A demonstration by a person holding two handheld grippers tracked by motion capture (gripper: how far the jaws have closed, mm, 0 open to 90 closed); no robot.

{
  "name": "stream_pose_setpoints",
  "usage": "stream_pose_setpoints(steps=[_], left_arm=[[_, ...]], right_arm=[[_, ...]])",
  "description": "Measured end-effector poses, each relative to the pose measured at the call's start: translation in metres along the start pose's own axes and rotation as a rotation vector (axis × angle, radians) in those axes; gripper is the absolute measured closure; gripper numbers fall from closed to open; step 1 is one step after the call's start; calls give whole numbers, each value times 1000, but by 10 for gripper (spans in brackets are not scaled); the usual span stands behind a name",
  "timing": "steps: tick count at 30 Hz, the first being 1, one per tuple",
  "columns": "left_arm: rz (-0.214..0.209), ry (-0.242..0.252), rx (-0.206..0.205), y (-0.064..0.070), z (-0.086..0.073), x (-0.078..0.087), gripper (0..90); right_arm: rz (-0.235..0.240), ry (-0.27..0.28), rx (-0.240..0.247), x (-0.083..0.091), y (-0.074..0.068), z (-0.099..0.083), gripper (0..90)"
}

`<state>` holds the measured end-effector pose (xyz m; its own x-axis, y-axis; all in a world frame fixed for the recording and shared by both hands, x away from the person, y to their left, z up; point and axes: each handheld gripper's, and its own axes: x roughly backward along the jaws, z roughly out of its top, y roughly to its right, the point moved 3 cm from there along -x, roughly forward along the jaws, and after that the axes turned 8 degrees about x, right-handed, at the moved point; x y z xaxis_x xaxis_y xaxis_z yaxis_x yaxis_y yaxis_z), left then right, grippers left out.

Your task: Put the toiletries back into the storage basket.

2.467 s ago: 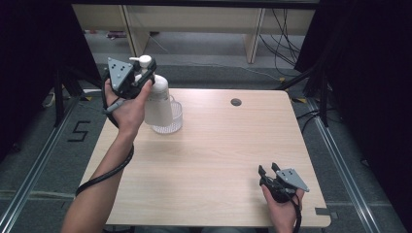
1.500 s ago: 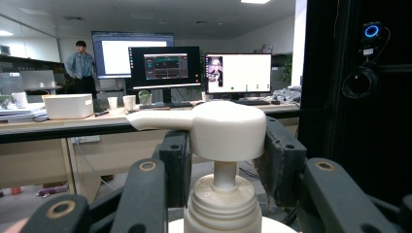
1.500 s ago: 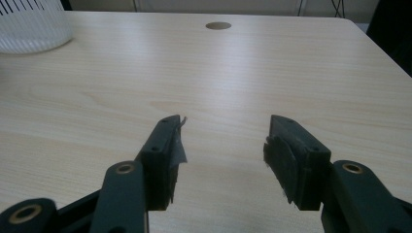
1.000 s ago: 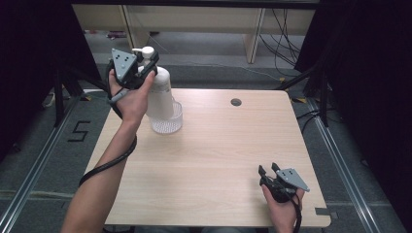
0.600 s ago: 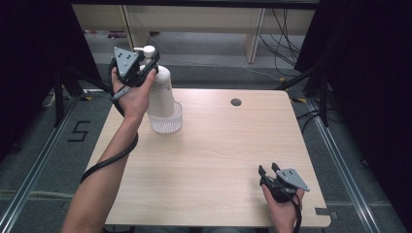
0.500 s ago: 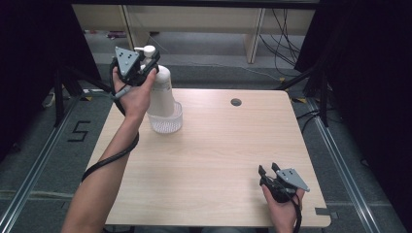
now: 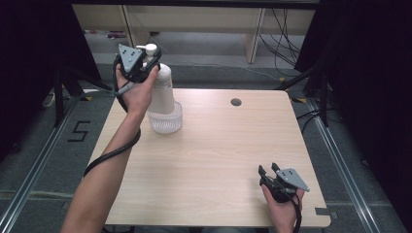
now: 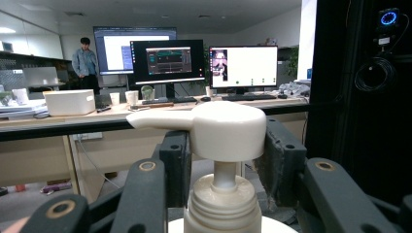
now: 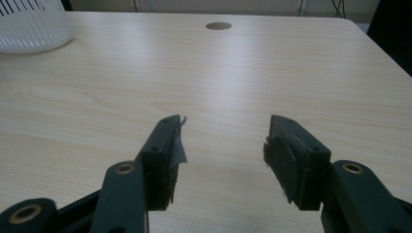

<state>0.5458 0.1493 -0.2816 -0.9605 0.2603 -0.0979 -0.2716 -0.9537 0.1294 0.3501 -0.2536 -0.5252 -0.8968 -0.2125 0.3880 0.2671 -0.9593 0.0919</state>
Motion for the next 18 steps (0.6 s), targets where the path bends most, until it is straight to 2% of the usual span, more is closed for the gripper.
stream_pose_setpoints(steps=[18], left_arm=[[0, -38, 14, 2, -11, -13, 590]], right_arm=[[1, 5, 2, 0, 0, 0, 475]])
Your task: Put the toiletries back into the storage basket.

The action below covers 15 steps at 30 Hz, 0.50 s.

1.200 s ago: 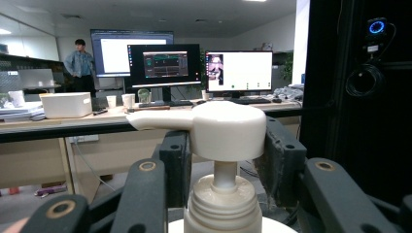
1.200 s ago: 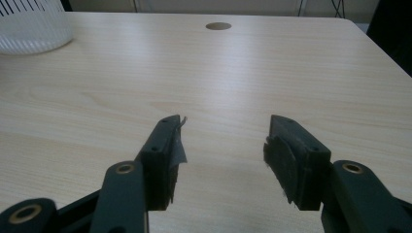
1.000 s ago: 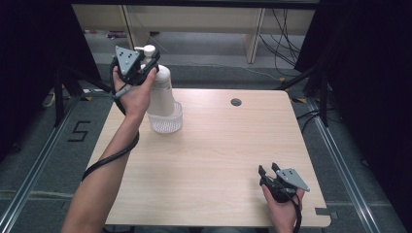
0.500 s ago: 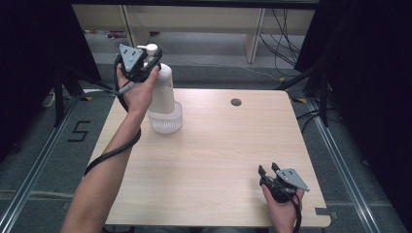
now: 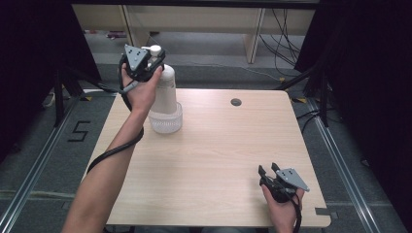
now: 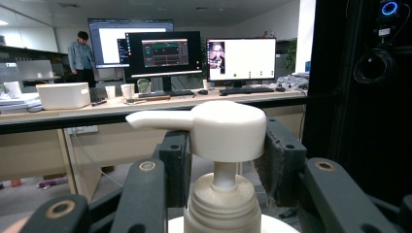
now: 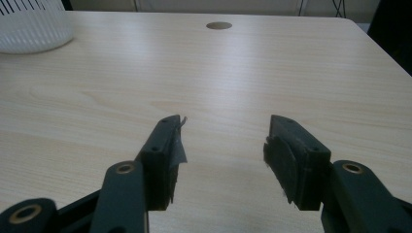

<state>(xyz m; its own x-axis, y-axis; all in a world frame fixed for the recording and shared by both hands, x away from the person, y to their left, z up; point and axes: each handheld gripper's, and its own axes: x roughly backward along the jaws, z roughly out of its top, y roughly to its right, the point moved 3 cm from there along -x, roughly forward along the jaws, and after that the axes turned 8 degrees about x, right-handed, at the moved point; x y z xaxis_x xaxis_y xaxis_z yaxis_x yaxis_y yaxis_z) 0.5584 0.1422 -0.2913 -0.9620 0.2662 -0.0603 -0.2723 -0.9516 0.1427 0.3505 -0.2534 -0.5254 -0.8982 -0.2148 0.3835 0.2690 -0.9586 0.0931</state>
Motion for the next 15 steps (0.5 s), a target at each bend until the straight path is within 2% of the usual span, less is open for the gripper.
stream_pose_setpoints(steps=[7, 9, 15], left_arm=[[7, -10, -4, -2, -3, -3, 590], [9, -15, -2, -3, -5, -4, 590], [9, -29, 10, -5, -11, -7, 590]], right_arm=[[0, -1, 1, 0, 0, 0, 476], [15, -5, -4, 0, 0, 0, 475], [17, -6, -9, 0, -1, 0, 475]])
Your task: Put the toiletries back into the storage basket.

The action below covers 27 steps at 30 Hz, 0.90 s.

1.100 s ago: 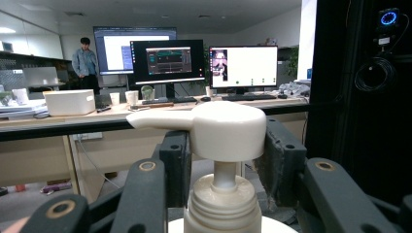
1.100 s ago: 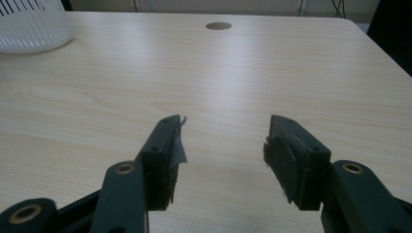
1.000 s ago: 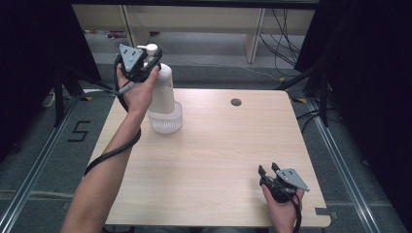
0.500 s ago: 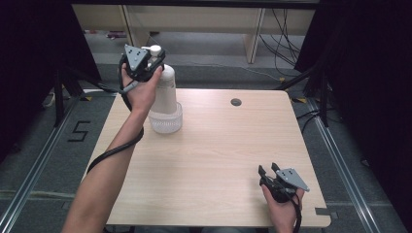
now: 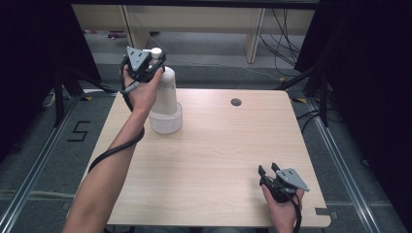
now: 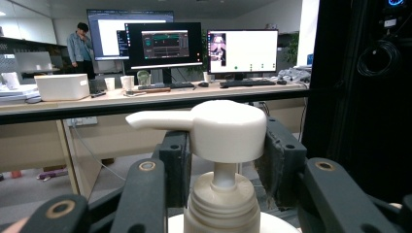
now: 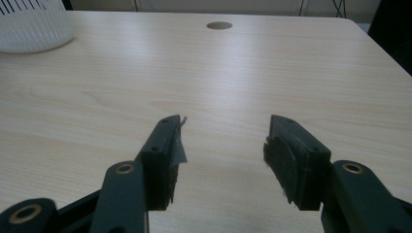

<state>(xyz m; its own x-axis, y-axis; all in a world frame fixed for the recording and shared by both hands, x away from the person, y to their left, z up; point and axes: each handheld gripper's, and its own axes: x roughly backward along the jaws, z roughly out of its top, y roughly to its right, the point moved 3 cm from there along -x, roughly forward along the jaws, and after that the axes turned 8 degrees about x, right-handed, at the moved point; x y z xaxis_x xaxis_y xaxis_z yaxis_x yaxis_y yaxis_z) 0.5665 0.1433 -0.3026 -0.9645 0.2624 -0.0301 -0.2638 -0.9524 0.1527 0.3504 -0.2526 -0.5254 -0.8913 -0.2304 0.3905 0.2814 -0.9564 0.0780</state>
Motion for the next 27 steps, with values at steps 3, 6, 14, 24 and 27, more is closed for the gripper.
stream_pose_setpoints(steps=[3, 6, 14, 24, 27], left_arm=[[3, -7, -3, 0, -3, -2, 590], [4, -14, -4, -1, -6, -3, 590], [9, -41, -6, -3, -16, -4, 590], [6, -68, 0, -4, -27, -6, 589], [5, -80, -1, -4, -31, -7, 589]], right_arm=[[-2, 0, 7, 0, 0, 0, 475], [2, 1, -2, 0, 0, 0, 475], [-11, 2, -6, 0, -1, 0, 475], [-6, -5, -22, 1, -2, 0, 475], [-6, -8, -20, 1, -2, 0, 475]])
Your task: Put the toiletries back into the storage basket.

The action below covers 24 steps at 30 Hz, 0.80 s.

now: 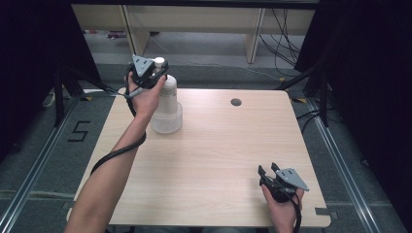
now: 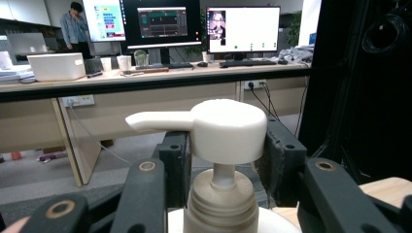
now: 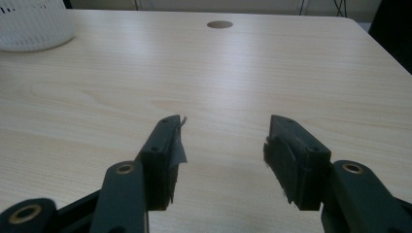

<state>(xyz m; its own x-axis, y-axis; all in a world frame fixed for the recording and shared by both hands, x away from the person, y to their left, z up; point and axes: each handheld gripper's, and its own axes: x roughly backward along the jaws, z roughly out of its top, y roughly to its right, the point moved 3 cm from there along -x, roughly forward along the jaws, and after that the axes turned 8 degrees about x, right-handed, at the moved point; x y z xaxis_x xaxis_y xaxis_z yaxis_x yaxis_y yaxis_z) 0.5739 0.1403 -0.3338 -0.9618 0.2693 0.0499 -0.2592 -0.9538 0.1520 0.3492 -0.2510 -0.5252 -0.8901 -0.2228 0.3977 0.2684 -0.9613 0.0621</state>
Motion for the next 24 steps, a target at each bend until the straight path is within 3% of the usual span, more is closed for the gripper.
stream_pose_setpoints(steps=[6, 9, 10, 11, 14, 24], left_arm=[[0, -14, 3, 0, -7, 0, 589], [1, -19, 5, -1, -11, 0, 589], [1, -18, 7, -1, -12, -1, 589], [2, -23, 3, -1, -13, 0, 590], [2, -26, 5, -2, -15, 0, 589], [5, -37, 3, -4, -23, 1, 589]], right_arm=[[3, 0, 0, 0, 0, 0, 475], [-2, 2, 31, 0, 2, 0, 475], [0, -10, -12, 0, -1, 0, 475], [-2, -8, 28, 1, 2, 0, 475], [2, 0, -8, 0, 0, 0, 475], [3, -1, -3, 0, 0, 0, 475]])
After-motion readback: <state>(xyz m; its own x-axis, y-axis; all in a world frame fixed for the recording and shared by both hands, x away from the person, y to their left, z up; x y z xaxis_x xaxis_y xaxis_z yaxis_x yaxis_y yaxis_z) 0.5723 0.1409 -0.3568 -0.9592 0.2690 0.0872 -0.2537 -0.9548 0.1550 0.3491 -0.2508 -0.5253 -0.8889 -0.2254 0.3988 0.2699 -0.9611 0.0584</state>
